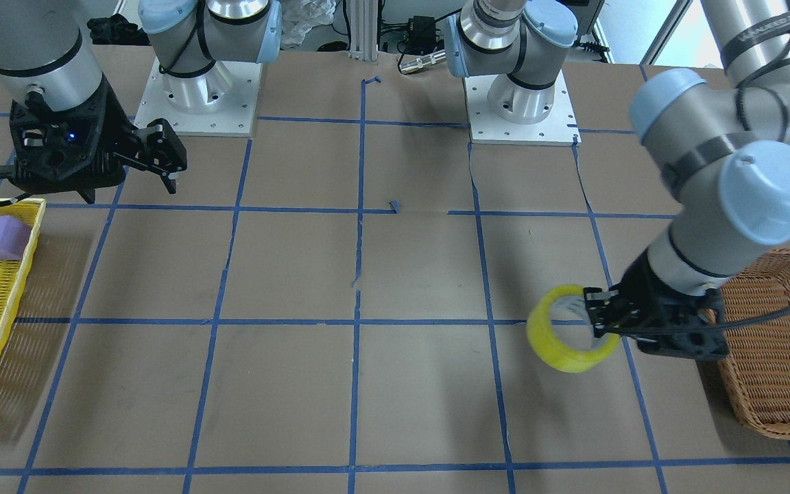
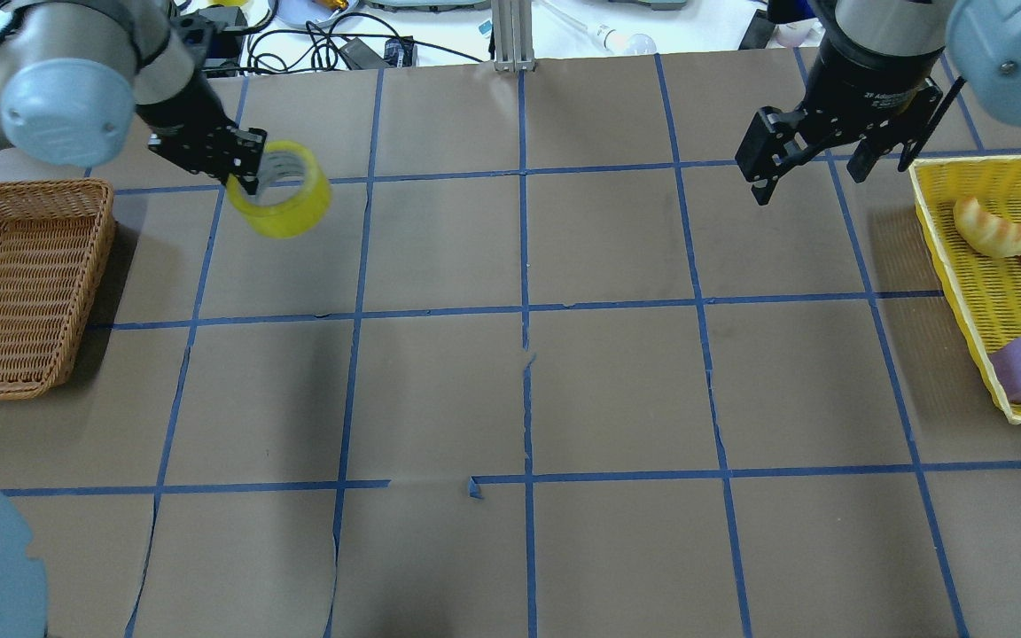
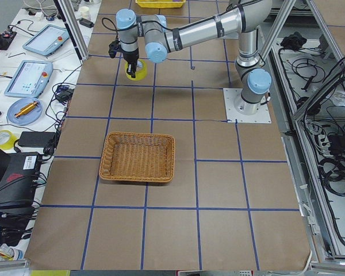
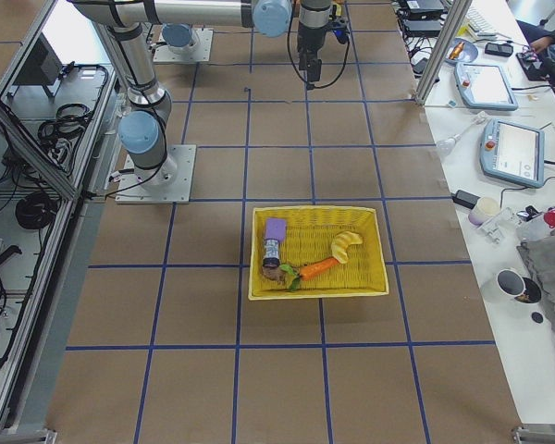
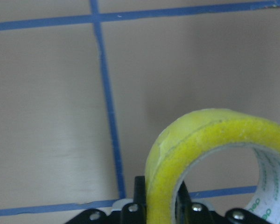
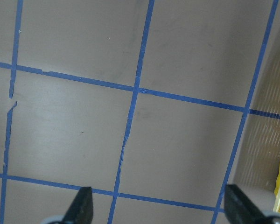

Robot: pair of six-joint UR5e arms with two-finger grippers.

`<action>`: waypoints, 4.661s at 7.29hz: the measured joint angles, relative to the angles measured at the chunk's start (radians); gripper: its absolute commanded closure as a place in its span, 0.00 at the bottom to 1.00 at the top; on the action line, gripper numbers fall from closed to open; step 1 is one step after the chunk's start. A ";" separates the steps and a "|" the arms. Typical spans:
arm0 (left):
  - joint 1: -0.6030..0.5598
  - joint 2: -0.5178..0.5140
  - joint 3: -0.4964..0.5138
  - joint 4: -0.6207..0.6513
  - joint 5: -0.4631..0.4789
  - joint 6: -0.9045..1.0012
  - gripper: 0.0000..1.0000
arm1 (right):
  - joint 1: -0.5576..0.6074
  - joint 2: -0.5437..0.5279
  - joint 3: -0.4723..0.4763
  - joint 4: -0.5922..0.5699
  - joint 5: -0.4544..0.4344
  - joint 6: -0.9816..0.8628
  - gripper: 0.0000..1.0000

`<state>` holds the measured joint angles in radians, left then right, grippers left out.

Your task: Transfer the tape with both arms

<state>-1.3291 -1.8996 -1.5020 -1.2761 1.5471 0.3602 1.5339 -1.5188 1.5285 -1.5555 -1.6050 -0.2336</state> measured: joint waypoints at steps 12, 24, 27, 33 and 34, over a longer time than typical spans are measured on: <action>0.513 -0.234 0.026 0.256 -0.016 0.653 0.01 | -0.001 0.000 -0.005 -0.002 -0.003 0.006 0.00; 0.025 0.294 0.019 -0.297 -0.003 -0.094 0.00 | 0.019 0.001 0.002 0.000 0.019 0.127 0.00; -0.216 0.330 -0.010 -0.306 0.006 -0.381 0.00 | 0.019 0.003 0.004 0.000 0.019 0.130 0.00; -0.246 0.326 -0.004 -0.316 0.004 -0.409 0.00 | 0.017 0.003 0.004 0.001 0.019 0.127 0.00; -0.246 0.330 -0.002 -0.316 0.007 -0.408 0.00 | 0.018 0.003 0.004 0.001 0.019 0.127 0.00</action>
<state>-1.5753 -1.5693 -1.5040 -1.5923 1.5544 -0.0481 1.5514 -1.5156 1.5324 -1.5541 -1.5861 -0.1062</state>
